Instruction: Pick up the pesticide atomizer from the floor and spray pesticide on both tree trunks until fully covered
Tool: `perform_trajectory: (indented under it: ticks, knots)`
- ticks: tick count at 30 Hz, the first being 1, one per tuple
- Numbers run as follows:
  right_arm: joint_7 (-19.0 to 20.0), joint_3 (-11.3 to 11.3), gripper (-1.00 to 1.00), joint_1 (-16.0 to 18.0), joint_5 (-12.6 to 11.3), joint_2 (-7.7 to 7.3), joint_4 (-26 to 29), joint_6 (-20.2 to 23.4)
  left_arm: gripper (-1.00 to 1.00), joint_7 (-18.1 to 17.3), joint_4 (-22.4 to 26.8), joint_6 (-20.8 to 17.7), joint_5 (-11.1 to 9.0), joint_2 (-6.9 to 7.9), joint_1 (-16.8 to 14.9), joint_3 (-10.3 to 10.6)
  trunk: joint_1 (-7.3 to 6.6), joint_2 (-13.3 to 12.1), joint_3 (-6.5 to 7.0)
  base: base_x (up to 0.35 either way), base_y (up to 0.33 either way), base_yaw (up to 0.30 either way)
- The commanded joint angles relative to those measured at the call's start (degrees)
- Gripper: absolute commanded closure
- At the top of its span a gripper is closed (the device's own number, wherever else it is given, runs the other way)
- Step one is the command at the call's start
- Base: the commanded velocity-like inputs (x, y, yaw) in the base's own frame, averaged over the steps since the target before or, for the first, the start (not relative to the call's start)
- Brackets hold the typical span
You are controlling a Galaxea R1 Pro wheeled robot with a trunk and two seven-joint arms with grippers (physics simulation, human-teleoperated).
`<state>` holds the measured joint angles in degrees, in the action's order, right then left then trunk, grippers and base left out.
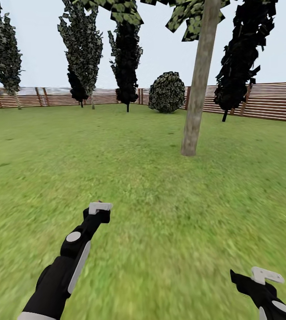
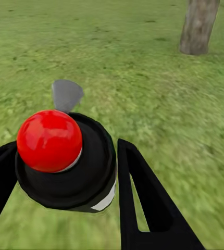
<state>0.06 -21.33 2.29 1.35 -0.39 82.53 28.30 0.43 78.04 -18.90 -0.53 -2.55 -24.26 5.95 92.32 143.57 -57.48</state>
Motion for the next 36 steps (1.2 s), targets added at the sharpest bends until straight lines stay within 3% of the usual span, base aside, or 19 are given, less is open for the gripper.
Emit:
perform_trajectory:
  ticks: [1, 18, 36]
  knots:
    - [-0.02, -0.01, -1.0, 0.0, 0.0, 0.02, 0.01, 0.0, 1.0, 0.01, 0.0, 0.0, 0.01, 0.0, 0.0, -0.03, 0.0, 0.0, 0.0, 0.334, -0.001, -0.028]
    - [-0.15, 0.23, -1.0, 0.0, 0.0, 0.13, -0.07, 0.0, 1.0, 0.01, 0.0, 0.02, -0.08, 0.0, 0.0, -0.06, 0.0, 0.0, 0.0, 0.335, 0.0, -0.242]
    - [-0.16, 0.15, -1.0, 0.0, 0.01, 0.08, 0.03, 0.01, 1.0, 0.01, 0.0, 0.0, -0.13, 0.0, 0.0, -0.06, 0.0, 0.0, 0.0, 0.336, 0.0, -0.019]
